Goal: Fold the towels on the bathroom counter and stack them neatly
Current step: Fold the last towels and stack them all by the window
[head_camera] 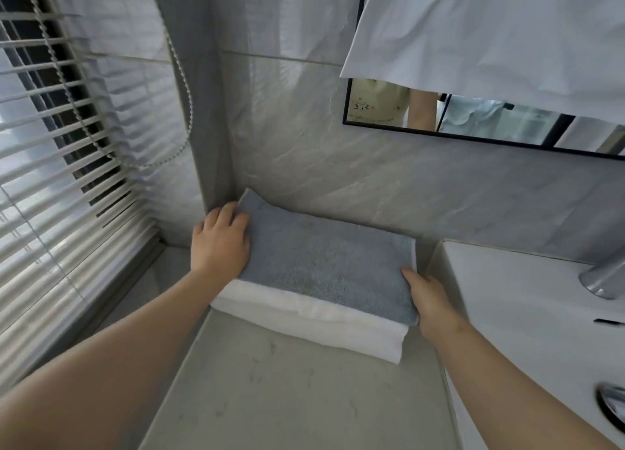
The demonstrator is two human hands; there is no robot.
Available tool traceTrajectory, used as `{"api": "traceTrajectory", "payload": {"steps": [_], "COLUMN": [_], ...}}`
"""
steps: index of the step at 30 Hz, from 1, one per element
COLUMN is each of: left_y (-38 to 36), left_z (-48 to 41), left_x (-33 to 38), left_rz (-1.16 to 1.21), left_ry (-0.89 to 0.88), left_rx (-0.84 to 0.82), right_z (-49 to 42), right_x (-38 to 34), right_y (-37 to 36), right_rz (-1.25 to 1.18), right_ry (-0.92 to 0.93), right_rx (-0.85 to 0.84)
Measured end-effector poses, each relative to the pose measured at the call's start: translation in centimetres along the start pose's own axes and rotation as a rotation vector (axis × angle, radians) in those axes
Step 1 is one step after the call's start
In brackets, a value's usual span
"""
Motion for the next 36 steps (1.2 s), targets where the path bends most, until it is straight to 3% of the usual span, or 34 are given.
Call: {"api": "traceTrajectory", "payload": {"steps": [3,5,7,10,14,20,26,31,36], "left_y": [0.8,0.6,0.2,0.2,0.3,-0.5,-0.5,0.3,0.5], "left_z": [3.0,4.0,4.2,3.5,2.8,3.9,4.8,3.6,0.9], "left_x": [-0.4,-0.9,-1.5,-2.2,-2.5,-1.5,-0.8,-0.8,0.4], "left_rz": [0.332,0.567,0.654,0.592,0.495,0.309,0.311,0.146,-0.017], "left_ry": [0.430,0.766,0.912,0.838,0.751,0.597,0.598,0.509,0.360], "left_rx": [0.161,0.124,0.031,-0.106,-0.217,-0.140,-0.108,-0.147,-0.178], "right_z": [1.6,2.5,3.6,4.7,4.3,2.7,2.1,2.3,1.8], "right_x": [1.2,2.5,3.6,3.9,3.6,3.2,3.0,1.6,-0.5], "right_y": [-0.1,-0.3,-0.4,-0.5,-0.9,-0.6,-0.2,-0.4,-0.1], "right_rz": [-0.165,-0.216,-0.158,-0.110,-0.200,-0.242,-0.296,-0.141,-0.007], "right_ry": [-0.084,-0.182,-0.325,-0.430,-0.386,-0.263,-0.262,0.032,0.154], "right_rx": [0.048,0.086,0.077,0.059,0.019,0.118,0.189,0.372,0.230]}}
Point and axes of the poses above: each hand's wrist, its own z-axis away from the middle knuckle, its own y-axis out of the back of the hand, x = y × z, the point moved 1 cm from there along -z, towards the middle knuckle, and after that the axes turned 15 degrees about x, right-handed, at the moved point
